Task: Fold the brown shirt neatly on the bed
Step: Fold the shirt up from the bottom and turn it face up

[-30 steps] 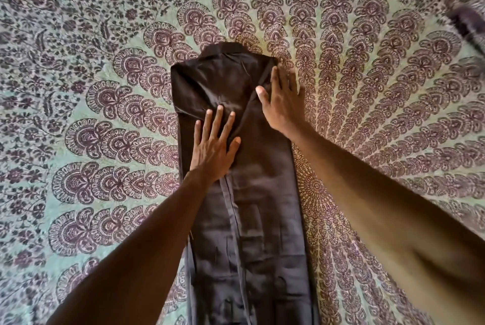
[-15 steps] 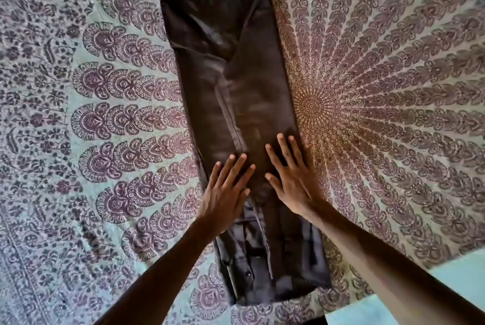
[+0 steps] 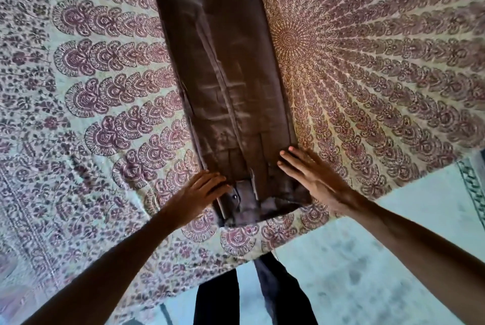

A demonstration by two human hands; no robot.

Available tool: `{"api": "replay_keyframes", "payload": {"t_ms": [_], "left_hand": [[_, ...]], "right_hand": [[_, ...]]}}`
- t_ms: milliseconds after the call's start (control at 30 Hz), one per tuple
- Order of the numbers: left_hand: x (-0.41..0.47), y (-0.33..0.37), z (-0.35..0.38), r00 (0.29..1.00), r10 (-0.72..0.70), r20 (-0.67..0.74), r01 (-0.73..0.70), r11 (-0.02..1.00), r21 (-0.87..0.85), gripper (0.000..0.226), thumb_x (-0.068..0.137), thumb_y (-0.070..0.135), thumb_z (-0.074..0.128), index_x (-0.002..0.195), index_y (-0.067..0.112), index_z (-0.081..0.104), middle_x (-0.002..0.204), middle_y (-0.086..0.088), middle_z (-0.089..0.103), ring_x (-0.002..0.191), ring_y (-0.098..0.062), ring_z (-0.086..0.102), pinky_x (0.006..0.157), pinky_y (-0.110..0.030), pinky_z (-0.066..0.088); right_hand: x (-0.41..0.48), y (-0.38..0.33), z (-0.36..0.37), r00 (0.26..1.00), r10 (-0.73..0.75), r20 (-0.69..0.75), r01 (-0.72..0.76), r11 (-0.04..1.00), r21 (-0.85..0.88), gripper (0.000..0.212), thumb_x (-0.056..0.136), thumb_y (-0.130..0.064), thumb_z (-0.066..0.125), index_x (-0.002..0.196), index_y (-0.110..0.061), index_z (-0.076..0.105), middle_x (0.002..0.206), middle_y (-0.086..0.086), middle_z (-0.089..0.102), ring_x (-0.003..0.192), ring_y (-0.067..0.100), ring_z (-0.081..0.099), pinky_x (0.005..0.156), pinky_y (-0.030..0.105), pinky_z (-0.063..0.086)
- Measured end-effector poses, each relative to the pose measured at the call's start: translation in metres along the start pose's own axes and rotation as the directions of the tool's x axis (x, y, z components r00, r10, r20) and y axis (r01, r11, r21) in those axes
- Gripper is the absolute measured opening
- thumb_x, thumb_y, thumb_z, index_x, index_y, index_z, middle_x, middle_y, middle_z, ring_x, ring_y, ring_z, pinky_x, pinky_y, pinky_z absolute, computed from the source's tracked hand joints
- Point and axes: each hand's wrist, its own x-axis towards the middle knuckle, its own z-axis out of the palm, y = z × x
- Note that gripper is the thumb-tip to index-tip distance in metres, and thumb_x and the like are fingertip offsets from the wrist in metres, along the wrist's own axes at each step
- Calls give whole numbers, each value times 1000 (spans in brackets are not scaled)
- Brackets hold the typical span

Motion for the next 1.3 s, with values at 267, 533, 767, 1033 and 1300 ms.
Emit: {"api": "replay_keyframes", "payload": {"t_ms": [267,533,767,1033,1300], "left_hand": [[-7,-7,9,995,30,-99,-26,999,45,57,68,2,72,124,10,62,127,-12,62,121,-29,57,117,-41,22],[-16,-4,26,994,30,-106,-34,999,-37,44,88,26,56,128,9,54,134,-16,54,145,-16,21,115,-51,29],[-19,11,35,978,-12,-210,16,1000,19,35,86,15,61,119,5,62,131,-15,59,131,-30,48,109,-55,36],[-10,27,10,890,-316,-328,174,901,-397,35,102,28,34,119,7,55,114,-14,63,100,-25,64,88,-38,57],[59,-33,-82,479,-799,-362,138,476,-869,38,90,28,43,114,5,61,93,0,70,78,2,66,61,-10,49]], "right_hand": [[-5,29,10,965,-250,-78,247,968,-48,67,79,8,54,142,-13,47,148,9,45,139,28,39,114,45,33],[-11,38,22,929,-338,-150,340,940,-14,60,84,-3,64,140,-14,47,149,10,43,143,25,32,115,42,34],[-11,30,35,926,-318,-201,307,948,-86,40,77,-6,68,117,-11,66,143,15,50,133,33,47,109,49,41],[-4,1,12,922,215,-323,-44,884,465,47,66,-9,84,109,-17,67,109,8,65,99,22,60,91,44,54],[110,29,-83,616,706,-348,-62,484,873,15,101,-13,47,102,-9,62,67,3,59,50,7,48,41,23,36]]}}
